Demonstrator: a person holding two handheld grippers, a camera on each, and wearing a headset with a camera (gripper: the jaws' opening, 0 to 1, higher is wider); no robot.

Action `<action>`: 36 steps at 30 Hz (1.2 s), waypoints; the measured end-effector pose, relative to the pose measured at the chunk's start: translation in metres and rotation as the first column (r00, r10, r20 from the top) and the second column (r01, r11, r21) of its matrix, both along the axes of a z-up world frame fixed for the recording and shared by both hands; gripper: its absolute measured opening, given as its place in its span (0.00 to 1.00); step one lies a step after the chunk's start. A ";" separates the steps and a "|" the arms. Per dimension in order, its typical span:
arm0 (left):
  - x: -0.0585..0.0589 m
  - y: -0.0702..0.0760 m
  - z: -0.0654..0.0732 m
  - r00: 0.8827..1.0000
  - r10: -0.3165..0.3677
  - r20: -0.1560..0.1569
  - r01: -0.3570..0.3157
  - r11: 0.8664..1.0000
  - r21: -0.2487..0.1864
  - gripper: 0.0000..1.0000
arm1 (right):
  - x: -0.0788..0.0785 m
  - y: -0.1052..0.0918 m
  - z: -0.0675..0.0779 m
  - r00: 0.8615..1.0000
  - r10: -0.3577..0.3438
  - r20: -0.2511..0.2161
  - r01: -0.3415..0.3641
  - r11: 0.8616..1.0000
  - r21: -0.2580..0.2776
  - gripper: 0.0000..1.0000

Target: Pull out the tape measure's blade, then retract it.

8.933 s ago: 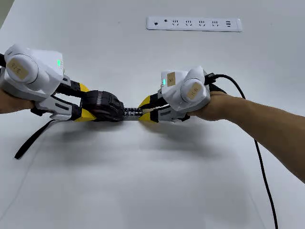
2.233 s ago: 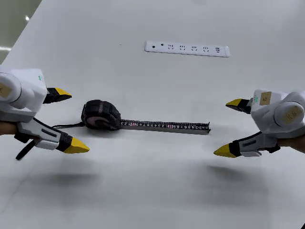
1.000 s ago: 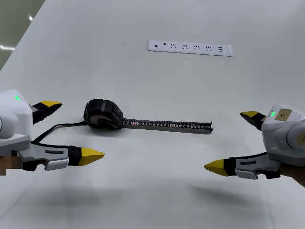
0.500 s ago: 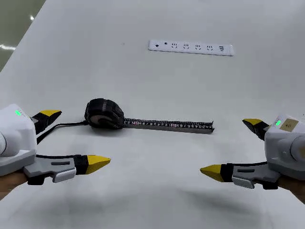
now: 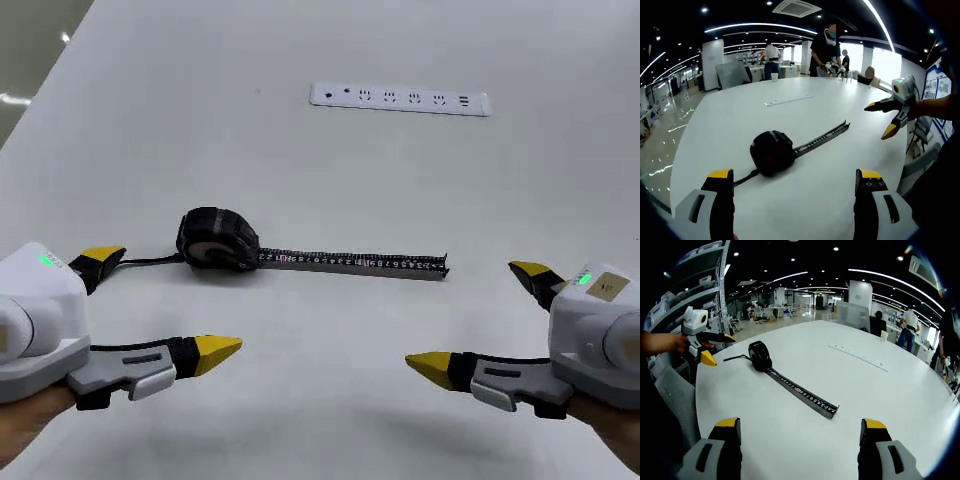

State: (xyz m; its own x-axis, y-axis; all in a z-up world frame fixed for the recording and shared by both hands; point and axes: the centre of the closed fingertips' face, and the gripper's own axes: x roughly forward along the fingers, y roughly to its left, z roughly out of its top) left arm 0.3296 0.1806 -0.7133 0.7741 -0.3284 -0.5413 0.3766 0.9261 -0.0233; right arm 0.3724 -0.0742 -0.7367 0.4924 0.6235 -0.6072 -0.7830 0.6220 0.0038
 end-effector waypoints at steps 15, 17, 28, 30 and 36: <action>-0.011 -0.019 0.002 0.998 0.066 -0.013 -0.066 0.997 0.035 0.99 | -0.017 0.019 0.010 0.996 -0.086 -0.019 0.087 0.994 0.058 0.99; -0.013 -0.020 0.002 0.997 0.076 -0.017 -0.076 0.997 0.027 0.99 | -0.022 0.021 0.011 0.996 -0.087 -0.028 0.088 0.994 0.062 0.99; -0.018 -0.026 0.009 0.998 0.065 -0.019 -0.064 0.997 0.034 0.99 | -0.035 0.027 0.013 0.995 -0.090 -0.051 0.093 0.993 0.069 0.99; -0.018 -0.027 0.009 0.998 0.064 -0.017 -0.064 0.997 0.032 0.99 | -0.036 0.029 0.016 0.995 -0.091 -0.051 0.095 0.992 0.079 0.99; -0.020 -0.032 0.008 0.998 0.060 -0.023 -0.059 0.998 0.029 0.99 | -0.038 0.033 0.021 0.995 -0.086 -0.050 0.090 0.992 0.087 0.99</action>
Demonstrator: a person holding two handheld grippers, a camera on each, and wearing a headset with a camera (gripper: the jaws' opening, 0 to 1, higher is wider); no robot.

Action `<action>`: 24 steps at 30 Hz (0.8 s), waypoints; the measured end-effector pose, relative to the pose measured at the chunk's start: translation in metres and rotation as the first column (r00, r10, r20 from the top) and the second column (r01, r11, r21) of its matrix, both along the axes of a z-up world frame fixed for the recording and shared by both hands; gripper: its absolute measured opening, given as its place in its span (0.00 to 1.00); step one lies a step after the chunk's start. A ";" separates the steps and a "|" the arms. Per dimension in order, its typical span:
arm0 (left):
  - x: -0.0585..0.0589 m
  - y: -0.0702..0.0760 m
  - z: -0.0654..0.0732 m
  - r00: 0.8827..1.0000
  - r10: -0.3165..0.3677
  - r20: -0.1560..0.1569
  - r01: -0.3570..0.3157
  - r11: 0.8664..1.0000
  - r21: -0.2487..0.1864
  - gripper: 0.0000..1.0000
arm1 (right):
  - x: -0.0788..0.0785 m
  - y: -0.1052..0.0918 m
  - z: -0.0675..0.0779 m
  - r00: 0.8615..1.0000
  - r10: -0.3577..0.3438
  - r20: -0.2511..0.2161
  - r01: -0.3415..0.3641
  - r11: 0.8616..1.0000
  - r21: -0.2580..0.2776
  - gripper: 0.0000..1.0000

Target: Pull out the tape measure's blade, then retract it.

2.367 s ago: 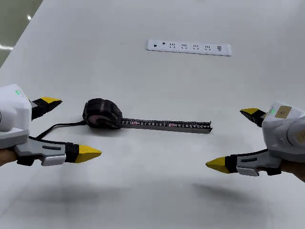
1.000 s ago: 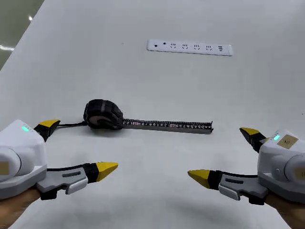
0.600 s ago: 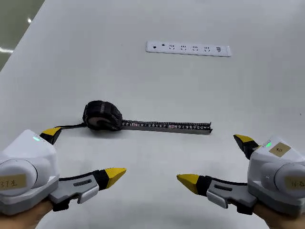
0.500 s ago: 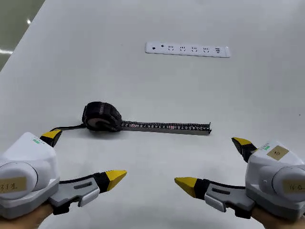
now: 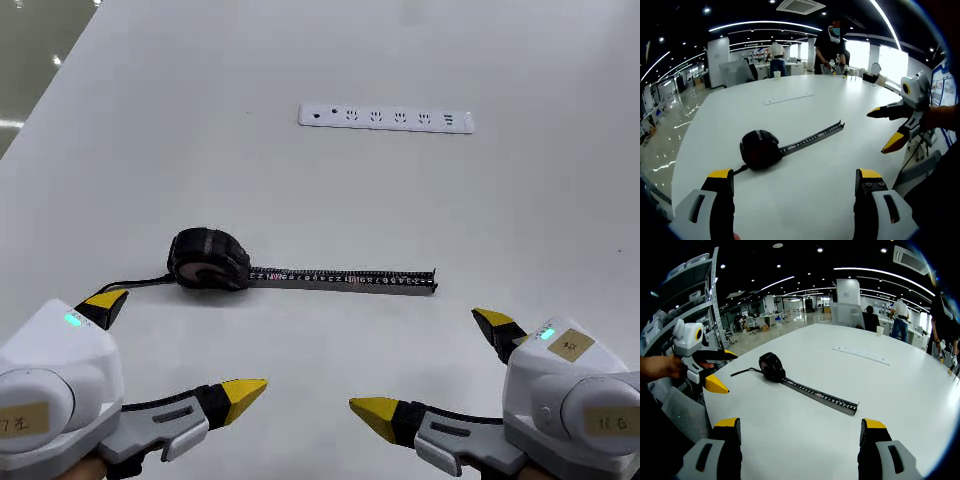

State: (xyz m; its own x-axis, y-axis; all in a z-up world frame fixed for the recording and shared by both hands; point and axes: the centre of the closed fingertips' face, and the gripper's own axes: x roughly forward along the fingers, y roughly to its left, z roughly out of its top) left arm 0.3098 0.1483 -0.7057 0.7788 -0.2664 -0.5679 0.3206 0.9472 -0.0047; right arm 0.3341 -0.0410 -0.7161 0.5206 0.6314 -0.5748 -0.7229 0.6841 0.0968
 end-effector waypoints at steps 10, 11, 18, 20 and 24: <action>-0.002 0.003 -0.002 1.000 0.018 -0.011 -0.018 1.000 -0.006 0.99 | 0.000 -0.002 0.004 1.000 -0.020 0.000 0.020 1.000 0.006 0.99; -0.002 0.003 -0.002 1.000 0.020 -0.013 -0.020 1.000 -0.009 0.99 | 0.000 -0.002 0.004 1.000 -0.021 0.000 0.021 1.000 0.006 0.99; -0.003 0.001 -0.003 1.000 0.025 -0.017 -0.026 1.000 -0.017 0.99 | -0.001 -0.001 0.003 1.000 -0.018 -0.004 0.018 1.000 0.008 0.99; -0.002 0.001 -0.003 1.000 0.025 -0.019 -0.025 1.000 -0.018 0.99 | -0.001 -0.001 0.003 1.000 -0.018 -0.004 0.018 1.000 0.007 0.99; 0.001 0.002 -0.001 0.999 0.030 -0.013 -0.031 0.999 -0.017 0.99 | 0.000 -0.001 0.003 1.000 -0.019 -0.006 0.019 1.000 0.010 0.99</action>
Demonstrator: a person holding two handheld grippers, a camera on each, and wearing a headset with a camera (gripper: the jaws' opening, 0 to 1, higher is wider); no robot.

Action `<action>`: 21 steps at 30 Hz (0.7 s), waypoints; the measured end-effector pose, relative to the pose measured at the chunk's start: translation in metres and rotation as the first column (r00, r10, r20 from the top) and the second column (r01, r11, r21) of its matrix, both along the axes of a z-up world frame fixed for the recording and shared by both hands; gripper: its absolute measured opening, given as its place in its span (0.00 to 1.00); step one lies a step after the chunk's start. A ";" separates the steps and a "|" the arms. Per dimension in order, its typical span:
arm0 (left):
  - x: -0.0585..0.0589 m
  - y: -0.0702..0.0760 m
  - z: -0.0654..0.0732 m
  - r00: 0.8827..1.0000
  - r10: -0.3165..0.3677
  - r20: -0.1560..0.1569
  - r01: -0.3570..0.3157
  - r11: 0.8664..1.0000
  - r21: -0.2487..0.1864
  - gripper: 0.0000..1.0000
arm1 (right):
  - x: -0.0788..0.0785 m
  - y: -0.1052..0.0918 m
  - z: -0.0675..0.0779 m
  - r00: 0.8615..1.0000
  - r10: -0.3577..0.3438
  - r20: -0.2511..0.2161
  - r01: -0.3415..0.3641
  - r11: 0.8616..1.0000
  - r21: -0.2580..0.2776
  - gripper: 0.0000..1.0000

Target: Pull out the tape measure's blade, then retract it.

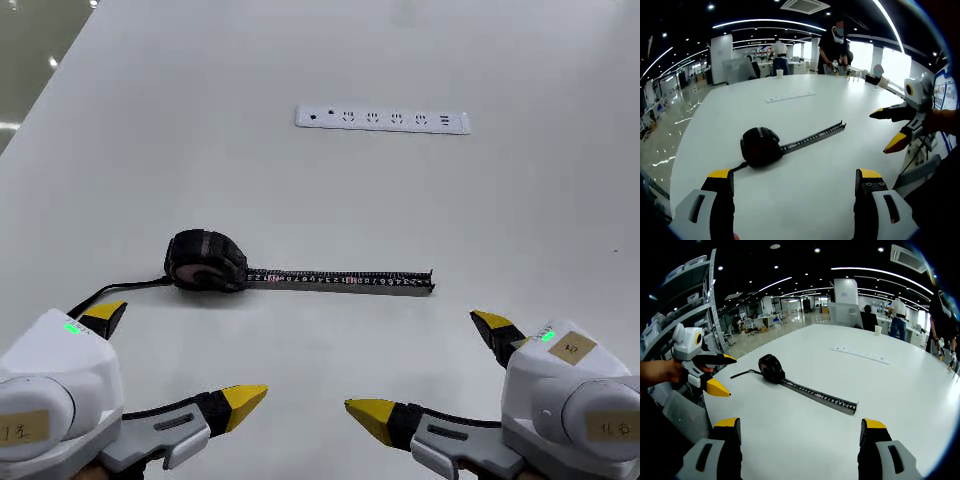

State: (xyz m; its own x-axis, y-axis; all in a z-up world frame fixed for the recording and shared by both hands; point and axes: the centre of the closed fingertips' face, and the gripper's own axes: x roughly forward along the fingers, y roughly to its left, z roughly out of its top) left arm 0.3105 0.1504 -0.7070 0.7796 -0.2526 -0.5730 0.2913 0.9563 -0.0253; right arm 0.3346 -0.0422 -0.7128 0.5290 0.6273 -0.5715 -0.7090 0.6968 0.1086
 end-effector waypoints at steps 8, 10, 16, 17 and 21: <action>0.003 0.001 -0.002 1.000 0.014 -0.001 -0.014 1.000 -0.002 0.99 | 0.002 -0.001 0.000 1.000 -0.003 0.002 0.003 1.000 0.005 0.99; 0.003 -0.001 -0.002 1.000 0.013 -0.005 -0.013 1.000 -0.008 0.99 | 0.003 -0.001 0.000 1.000 -0.002 0.002 0.002 1.000 0.004 0.99; 0.005 -0.001 -0.005 1.000 0.018 -0.011 -0.018 1.000 -0.010 0.99 | 0.005 -0.001 -0.002 1.000 0.004 -0.004 -0.004 1.000 0.006 0.99; 0.005 -0.001 -0.005 1.000 0.021 -0.011 -0.021 1.000 -0.013 0.99 | 0.005 -0.001 -0.002 1.000 0.007 -0.007 -0.007 1.000 0.006 0.99; 0.010 0.001 -0.006 0.999 0.031 -0.011 -0.031 0.999 -0.022 0.99 | 0.009 -0.001 -0.005 1.000 0.011 -0.004 -0.011 1.000 0.001 0.99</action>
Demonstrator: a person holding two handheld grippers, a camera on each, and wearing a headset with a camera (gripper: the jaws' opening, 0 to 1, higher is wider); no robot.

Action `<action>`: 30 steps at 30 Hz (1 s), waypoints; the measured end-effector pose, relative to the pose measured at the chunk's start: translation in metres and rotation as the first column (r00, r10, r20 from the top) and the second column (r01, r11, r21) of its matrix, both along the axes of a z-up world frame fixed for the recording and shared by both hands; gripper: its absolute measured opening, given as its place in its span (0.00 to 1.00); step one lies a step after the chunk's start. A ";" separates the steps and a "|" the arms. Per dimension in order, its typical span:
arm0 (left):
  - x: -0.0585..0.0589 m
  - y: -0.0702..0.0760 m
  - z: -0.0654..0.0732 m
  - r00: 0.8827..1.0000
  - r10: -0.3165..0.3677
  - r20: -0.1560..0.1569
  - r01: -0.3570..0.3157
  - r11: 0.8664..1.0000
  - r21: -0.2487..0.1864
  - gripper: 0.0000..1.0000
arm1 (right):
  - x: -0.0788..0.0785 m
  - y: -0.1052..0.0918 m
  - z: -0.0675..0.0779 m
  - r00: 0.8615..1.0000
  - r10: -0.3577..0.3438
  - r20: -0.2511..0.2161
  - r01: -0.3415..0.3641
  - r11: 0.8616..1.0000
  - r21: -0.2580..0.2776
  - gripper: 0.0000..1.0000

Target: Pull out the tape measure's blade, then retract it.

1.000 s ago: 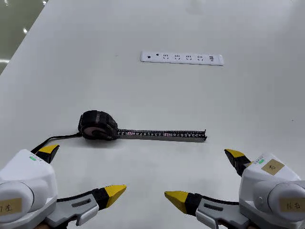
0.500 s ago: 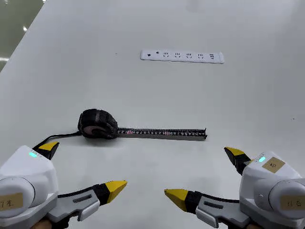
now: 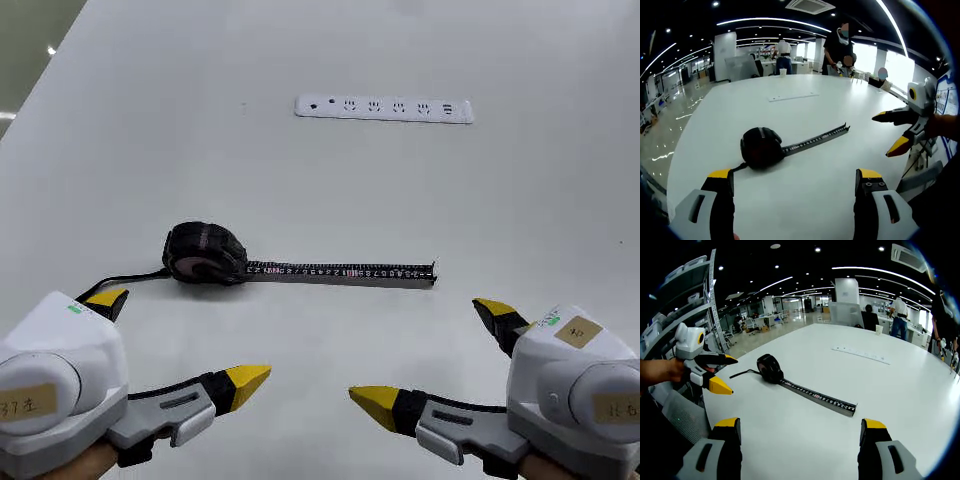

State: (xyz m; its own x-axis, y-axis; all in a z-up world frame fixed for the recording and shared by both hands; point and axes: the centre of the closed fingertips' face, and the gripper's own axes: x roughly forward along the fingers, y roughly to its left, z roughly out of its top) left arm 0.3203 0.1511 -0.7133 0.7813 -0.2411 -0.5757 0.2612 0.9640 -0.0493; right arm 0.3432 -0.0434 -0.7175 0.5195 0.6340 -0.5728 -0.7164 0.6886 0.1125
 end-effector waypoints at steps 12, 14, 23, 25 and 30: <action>0.017 0.008 -0.005 0.999 0.052 0.007 -0.052 0.999 -0.005 0.99 | 0.020 -0.003 -0.007 1.000 0.009 0.003 -0.009 1.000 -0.009 0.99; 0.019 0.010 -0.006 0.998 0.063 0.007 -0.063 0.998 -0.008 0.99 | 0.024 -0.004 -0.008 1.000 0.009 0.003 -0.009 1.000 -0.007 0.99; 0.029 0.020 -0.010 0.993 0.118 0.001 -0.118 0.993 -0.012 0.97 | 0.038 -0.007 -0.015 1.000 0.029 -0.007 -0.029 0.999 -0.021 0.97; 0.031 0.021 -0.010 0.992 0.128 0.000 -0.128 0.992 -0.013 0.97 | 0.039 -0.007 -0.017 0.999 0.038 -0.009 -0.038 0.999 -0.025 0.97; 0.037 0.021 -0.013 0.989 0.145 -0.003 -0.145 0.989 -0.025 0.96 | 0.041 -0.008 -0.024 0.996 0.089 -0.025 -0.090 0.994 -0.056 0.95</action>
State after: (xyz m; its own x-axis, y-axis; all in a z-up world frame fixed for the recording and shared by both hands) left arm 0.3571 0.1717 -0.7266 0.8082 -0.1394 -0.5721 0.1182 0.9902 -0.0743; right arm 0.3839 -0.0512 -0.7413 0.4487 0.6438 -0.6198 -0.7734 0.6273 0.0917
